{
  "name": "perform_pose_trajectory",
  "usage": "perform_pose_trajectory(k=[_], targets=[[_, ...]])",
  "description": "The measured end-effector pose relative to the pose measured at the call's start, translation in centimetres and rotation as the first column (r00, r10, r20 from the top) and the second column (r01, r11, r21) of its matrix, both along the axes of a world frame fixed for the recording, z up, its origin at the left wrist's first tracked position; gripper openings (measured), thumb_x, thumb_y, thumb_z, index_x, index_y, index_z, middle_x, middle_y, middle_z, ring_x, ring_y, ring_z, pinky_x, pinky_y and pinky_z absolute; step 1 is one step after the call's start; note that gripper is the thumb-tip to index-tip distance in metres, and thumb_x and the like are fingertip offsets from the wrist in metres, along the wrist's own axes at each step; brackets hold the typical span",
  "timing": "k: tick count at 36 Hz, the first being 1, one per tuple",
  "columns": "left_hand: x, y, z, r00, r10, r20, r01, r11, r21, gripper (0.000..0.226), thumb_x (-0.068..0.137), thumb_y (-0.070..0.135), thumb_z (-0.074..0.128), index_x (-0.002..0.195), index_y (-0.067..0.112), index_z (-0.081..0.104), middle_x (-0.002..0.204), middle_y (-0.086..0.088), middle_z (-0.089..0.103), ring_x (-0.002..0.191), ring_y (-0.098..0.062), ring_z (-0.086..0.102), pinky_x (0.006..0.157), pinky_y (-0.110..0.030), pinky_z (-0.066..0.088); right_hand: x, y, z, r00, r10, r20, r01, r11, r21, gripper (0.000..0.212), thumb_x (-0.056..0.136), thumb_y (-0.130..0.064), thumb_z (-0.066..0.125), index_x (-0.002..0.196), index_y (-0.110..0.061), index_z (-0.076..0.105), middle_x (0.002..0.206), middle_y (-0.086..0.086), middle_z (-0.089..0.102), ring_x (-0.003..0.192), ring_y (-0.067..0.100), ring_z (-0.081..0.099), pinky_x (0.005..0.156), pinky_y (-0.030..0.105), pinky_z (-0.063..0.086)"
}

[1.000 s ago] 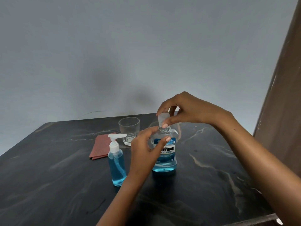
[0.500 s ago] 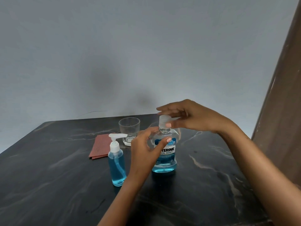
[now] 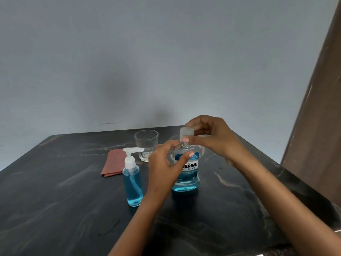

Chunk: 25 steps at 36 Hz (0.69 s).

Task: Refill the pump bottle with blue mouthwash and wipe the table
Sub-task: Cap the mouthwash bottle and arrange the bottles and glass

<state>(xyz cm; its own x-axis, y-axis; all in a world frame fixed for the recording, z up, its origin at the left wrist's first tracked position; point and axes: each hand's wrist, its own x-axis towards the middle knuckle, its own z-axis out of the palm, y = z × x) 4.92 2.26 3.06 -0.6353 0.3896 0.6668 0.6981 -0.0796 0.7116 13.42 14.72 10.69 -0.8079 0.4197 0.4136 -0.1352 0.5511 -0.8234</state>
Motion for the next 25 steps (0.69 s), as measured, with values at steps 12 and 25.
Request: perform_pose_trajectory(k=[12,25], targets=[[0.2,0.0,0.1,1.000,0.029,0.011,-0.028,0.999,-0.039,0.038,0.075,0.039,0.074,0.109,0.024,0.065,0.101,0.018,0.063,0.094,0.001,0.061,0.074,-0.001,0.046,0.1,-0.3,0.1,0.995,0.089,-0.048,-0.092,0.994,-0.064,0.033,0.071,-0.004,0.077,0.102,-0.014,0.071,0.097,0.006,0.074,0.087,0.013,0.072,0.074,0.021,0.057],[1.0,-0.1,0.2,0.998,0.057,-0.020,-0.057,0.998,-0.041,0.041,0.076,0.040,0.070,0.114,0.025,0.063,0.108,0.019,0.059,0.101,0.002,0.053,0.083,-0.010,0.040,-0.1,-1.7,-2.7,0.975,-0.095,-0.202,0.102,0.994,0.025,0.035,0.075,-0.014,0.077,0.109,-0.021,0.070,0.105,-0.002,0.073,0.099,0.009,0.068,0.090,0.032,0.055]])
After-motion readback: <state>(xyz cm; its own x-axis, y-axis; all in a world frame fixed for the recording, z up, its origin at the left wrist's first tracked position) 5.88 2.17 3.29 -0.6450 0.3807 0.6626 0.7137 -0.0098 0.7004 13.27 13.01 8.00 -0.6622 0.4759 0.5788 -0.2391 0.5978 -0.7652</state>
